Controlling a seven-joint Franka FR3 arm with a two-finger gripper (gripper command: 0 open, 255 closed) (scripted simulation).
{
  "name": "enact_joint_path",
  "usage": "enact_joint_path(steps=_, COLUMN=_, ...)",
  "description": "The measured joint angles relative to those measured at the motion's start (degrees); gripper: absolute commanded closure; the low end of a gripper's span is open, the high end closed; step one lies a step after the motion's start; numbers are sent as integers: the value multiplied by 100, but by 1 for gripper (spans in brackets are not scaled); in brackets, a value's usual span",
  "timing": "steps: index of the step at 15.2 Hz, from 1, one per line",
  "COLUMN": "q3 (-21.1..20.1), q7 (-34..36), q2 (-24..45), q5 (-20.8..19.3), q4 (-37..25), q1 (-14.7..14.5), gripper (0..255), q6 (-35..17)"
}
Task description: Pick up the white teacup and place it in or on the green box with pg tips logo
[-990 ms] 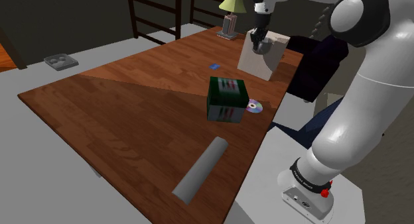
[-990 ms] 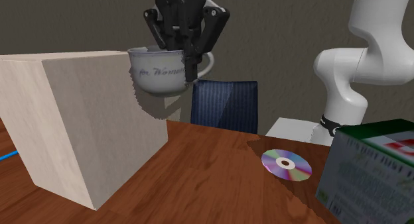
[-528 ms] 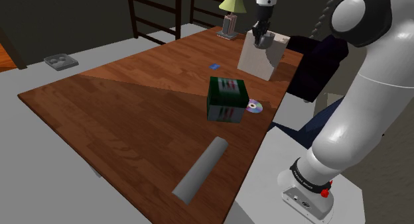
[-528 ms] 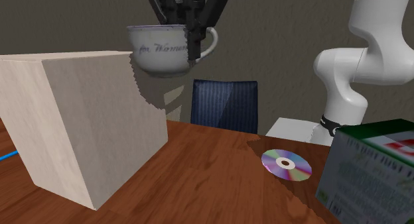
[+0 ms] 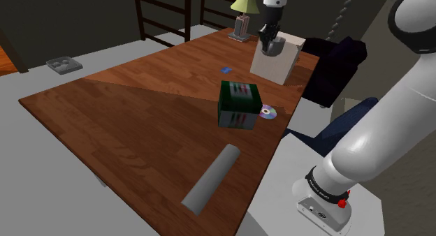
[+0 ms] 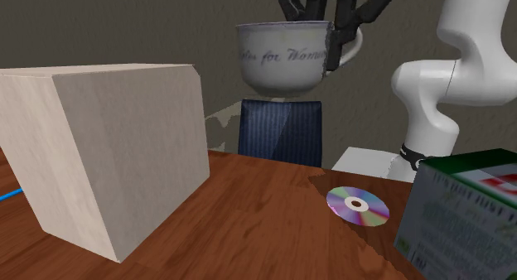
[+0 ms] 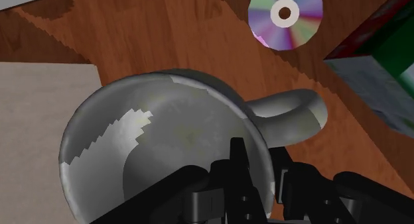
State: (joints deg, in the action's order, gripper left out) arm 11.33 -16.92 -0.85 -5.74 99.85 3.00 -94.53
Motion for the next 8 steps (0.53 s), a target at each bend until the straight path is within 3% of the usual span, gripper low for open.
enact_joint_path(steps=8, q3=-558, q7=1035, q2=-826, q5=17, q4=872, q1=-467, gripper=255, q6=42)
